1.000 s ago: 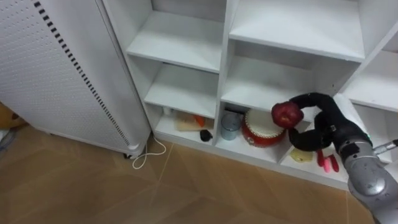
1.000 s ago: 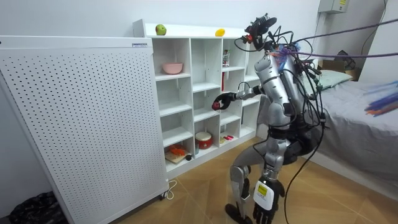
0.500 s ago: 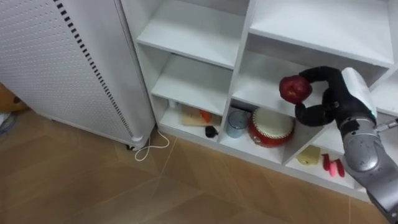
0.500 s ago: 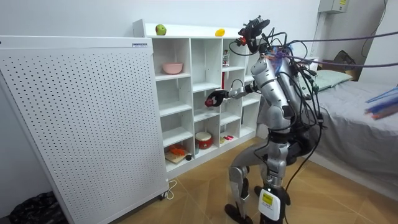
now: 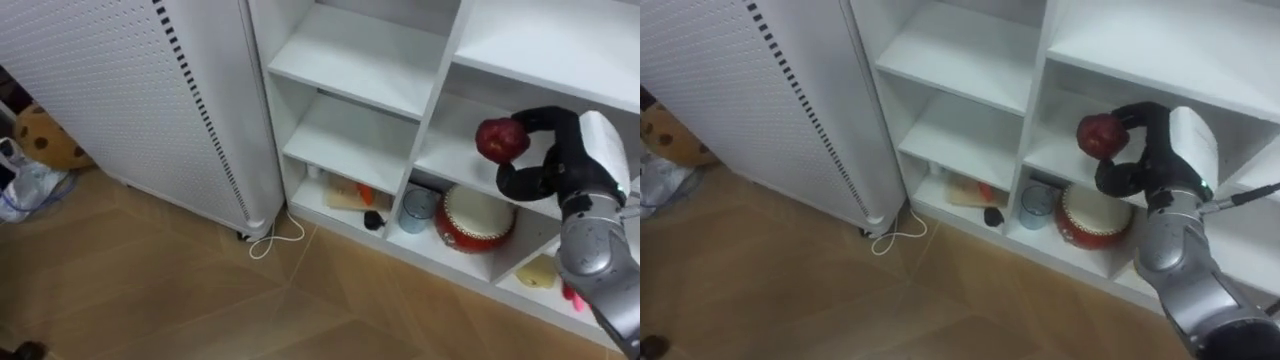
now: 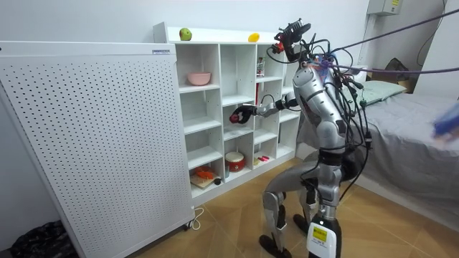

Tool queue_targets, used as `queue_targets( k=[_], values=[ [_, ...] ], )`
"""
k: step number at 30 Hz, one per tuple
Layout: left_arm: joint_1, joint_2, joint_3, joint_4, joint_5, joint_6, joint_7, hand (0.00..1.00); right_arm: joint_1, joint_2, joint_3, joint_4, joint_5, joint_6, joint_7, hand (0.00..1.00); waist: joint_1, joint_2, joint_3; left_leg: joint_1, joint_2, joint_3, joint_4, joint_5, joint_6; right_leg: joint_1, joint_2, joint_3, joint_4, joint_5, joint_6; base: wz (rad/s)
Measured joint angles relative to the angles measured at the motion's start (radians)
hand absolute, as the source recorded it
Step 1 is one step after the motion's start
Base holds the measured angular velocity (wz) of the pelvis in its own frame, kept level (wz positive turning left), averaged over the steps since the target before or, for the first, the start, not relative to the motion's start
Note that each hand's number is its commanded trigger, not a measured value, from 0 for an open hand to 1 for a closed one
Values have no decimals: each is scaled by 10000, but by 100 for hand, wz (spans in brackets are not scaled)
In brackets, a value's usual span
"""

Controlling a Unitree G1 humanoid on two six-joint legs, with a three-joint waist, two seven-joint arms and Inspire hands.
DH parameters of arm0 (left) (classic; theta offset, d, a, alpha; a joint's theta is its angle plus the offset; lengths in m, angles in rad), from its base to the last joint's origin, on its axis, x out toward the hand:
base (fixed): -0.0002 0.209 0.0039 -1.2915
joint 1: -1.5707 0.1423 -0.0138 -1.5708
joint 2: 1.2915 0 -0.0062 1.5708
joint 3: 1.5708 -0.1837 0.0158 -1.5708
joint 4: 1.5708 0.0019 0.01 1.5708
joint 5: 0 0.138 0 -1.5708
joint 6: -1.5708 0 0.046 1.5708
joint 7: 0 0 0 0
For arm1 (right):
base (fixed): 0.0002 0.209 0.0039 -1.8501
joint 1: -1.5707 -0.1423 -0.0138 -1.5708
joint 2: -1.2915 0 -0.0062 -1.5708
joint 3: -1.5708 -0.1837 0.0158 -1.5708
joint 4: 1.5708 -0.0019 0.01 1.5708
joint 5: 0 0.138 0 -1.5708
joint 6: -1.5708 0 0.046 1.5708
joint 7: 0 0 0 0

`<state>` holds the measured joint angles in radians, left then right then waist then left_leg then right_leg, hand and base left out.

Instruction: Arrange fruit in the closet

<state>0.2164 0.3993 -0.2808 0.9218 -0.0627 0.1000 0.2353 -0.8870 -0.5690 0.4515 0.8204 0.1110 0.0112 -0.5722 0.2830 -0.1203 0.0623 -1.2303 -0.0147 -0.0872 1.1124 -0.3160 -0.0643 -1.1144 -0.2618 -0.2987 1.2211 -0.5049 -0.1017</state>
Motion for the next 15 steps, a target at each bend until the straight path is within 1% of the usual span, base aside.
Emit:
queue_targets(
  k=[3,5,7,11,14,15],
  values=[
    [282,89,-36,-295,-173,52,40,0,-173,-16,1,145,579,4,-255,100,-16,-1,0,-43,-30,-29,-5,0,0,5,-69,-89,1,-33,-16,10],
    [399,115,-166,-456,-239,56,177,0,-283,-56,1,326,982,6,-446,100,-32,-1,0,-45,-112,-63,-30,2,3,32,-169,-146,6,-52,-24,10],
    [419,129,-193,-460,-309,56,299,0,-309,-188,0,453,1769,8,-737,100,-57,-11,6,-50,-169,-122,-28,5,8,119,-228,-245,-2,-83,7,13],
    [460,142,-193,-486,-439,49,532,0,-410,-221,-50,783,2636,9,-1329,100,-104,-81,39,-50,-189,-123,-11,2,19,197,-254,-290,-5,-154,84,9],
    [654,141,-172,-715,-436,45,759,0,-412,-222,-151,771,3173,8,-1657,100,-262,-95,45,-69,-173,-91,5,-22,63,200,-270,-283,-5,-178,125,2],
    [685,141,-170,-762,-436,40,820,0,-411,-222,-170,775,3305,8,-1754,76,-322,-97,43,-69,-164,-67,7,-34,83,200,-277,-276,-5,-180,129,-3]
  ],
)
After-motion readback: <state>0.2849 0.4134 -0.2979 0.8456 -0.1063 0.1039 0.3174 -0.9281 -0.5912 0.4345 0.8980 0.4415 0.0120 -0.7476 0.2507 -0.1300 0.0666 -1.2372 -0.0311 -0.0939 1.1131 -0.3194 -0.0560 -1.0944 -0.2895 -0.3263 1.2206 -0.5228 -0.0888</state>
